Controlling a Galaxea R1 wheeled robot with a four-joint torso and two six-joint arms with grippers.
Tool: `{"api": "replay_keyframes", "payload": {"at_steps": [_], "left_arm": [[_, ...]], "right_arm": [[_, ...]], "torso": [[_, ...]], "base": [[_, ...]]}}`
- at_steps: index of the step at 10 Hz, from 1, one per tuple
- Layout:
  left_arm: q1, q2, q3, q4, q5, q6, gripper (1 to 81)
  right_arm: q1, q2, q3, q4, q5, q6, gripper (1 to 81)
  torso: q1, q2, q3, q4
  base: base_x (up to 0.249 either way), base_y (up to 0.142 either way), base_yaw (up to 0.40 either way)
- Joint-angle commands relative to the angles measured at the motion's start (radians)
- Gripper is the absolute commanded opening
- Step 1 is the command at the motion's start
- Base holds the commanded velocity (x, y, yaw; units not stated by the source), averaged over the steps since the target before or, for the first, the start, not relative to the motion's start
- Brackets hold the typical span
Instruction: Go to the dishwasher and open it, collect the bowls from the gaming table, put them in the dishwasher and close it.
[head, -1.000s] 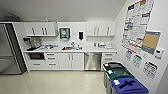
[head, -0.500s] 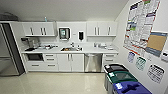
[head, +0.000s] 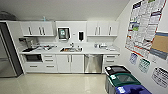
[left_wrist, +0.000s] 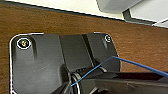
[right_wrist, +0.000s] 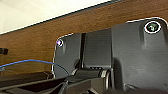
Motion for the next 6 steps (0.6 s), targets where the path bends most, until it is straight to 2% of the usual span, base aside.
{"api": "replay_keyframes", "payload": {"at_steps": [1,6], "left_arm": [[-0.053,-0.016,0.025,0.001,0.044,0.000,81.1],[-0.054,-0.022,0.025,0.000,0.044,0.000,81.1]], "right_arm": [[0.062,-0.005,0.014,-0.010,-0.054,-0.001,81.1],[0.063,-0.005,0.014,-0.010,-0.054,-0.001,81.1]], "torso": [[0.000,0.000,0.000,0.000],[0.000,0.000,0.000,0.000]], "base": [[0.137,0.000,0.000],[0.102,0.000,0.000]]}}
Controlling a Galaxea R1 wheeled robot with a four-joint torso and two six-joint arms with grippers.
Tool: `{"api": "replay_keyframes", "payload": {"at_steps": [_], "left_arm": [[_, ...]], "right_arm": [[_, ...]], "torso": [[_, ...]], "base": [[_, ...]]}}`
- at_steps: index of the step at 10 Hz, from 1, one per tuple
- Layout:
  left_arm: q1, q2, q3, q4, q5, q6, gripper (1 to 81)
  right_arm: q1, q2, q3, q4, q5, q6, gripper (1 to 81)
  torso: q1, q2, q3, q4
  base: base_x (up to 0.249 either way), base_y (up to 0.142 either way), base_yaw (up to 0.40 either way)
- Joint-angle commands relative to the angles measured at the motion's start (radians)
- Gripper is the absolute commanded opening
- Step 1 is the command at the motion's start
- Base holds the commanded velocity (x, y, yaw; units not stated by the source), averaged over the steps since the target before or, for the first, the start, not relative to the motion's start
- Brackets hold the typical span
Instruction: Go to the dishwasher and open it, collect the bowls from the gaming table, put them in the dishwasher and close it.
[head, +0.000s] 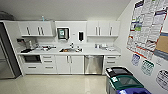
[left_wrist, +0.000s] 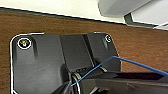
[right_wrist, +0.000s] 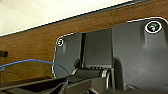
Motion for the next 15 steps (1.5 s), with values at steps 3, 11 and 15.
{"api": "replay_keyframes", "payload": {"at_steps": [3,11,15], "left_arm": [[-0.054,-0.020,0.023,0.000,0.042,0.001,81.1],[-0.051,-0.020,0.023,0.001,0.042,0.000,81.1],[-0.049,-0.020,0.023,0.001,0.042,0.000,81.1]], "right_arm": [[0.059,-0.007,0.014,-0.012,-0.047,-0.001,81.1],[0.059,-0.004,0.013,-0.013,-0.047,-0.003,81.1],[0.061,-0.002,0.011,-0.013,-0.047,-0.003,81.1]], "torso": [[0.000,0.000,0.000,0.000],[0.000,0.000,0.000,0.000],[0.000,0.000,0.000,0.000]], "base": [[0.089,0.000,0.000],[0.100,0.000,0.000],[0.116,0.000,0.000]]}}
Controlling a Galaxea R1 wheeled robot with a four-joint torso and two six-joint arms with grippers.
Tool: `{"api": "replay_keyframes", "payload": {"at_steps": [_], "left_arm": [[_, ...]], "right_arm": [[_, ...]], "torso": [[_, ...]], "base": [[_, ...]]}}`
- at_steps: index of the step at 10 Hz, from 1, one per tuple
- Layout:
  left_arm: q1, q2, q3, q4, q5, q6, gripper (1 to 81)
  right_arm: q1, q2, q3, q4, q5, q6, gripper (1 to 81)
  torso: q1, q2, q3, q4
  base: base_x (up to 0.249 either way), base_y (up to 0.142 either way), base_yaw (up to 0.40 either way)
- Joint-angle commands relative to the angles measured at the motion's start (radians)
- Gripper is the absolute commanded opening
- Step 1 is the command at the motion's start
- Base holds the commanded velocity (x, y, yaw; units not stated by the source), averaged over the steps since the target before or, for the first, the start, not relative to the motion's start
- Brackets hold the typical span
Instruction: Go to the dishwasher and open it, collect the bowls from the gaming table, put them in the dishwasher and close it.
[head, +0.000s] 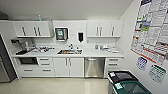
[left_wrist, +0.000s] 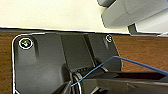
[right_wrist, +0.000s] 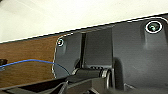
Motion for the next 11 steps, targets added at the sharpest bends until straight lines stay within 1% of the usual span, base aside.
{"api": "replay_keyframes", "payload": {"at_steps": [1,5,11], "left_arm": [[-0.050,-0.014,0.022,0.001,0.043,0.000,81.1],[-0.049,-0.014,0.022,0.001,0.043,0.001,81.1],[-0.049,-0.014,0.022,0.003,0.043,0.001,81.1]], "right_arm": [[0.061,-0.004,0.011,-0.013,-0.046,-0.003,81.1],[0.064,0.000,0.008,-0.013,-0.048,-0.003,81.1],[0.065,0.003,0.008,-0.013,-0.048,-0.003,81.1]], "torso": [[0.000,0.000,0.000,0.000],[0.000,0.000,0.000,0.000],[0.000,0.000,0.000,0.000]], "base": [[0.116,0.000,0.000],[0.116,0.000,0.000],[0.086,0.000,0.000]]}}
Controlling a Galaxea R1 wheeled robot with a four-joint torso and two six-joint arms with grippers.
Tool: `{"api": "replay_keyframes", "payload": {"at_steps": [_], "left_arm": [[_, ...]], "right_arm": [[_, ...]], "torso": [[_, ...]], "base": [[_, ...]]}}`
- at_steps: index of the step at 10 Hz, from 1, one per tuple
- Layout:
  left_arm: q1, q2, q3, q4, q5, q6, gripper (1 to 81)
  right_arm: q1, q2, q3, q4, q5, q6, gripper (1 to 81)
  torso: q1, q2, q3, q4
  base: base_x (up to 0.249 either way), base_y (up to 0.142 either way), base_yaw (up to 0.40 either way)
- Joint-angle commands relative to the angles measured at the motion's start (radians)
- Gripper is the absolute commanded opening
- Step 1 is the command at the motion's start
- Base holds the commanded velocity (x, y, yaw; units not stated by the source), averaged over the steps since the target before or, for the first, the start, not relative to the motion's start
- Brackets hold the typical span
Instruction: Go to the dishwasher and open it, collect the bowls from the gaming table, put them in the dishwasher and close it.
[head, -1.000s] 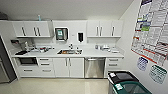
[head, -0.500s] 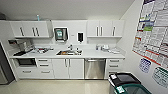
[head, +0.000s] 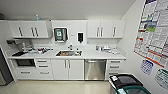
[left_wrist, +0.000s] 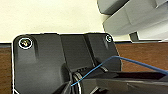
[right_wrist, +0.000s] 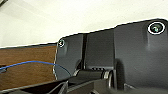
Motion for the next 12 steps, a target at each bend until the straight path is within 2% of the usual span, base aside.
{"api": "replay_keyframes", "payload": {"at_steps": [1,12], "left_arm": [[-0.051,-0.015,0.021,0.003,0.044,0.001,81.1],[-0.049,-0.016,0.021,0.001,0.044,0.000,81.1]], "right_arm": [[0.059,-0.006,0.013,-0.013,-0.045,-0.003,81.1],[0.059,-0.006,0.007,-0.013,-0.047,-0.003,81.1]], "torso": [[0.000,0.000,0.000,0.000],[-0.002,-0.001,0.000,0.000]], "base": [[0.083,0.000,0.000],[0.080,0.000,0.000]]}}
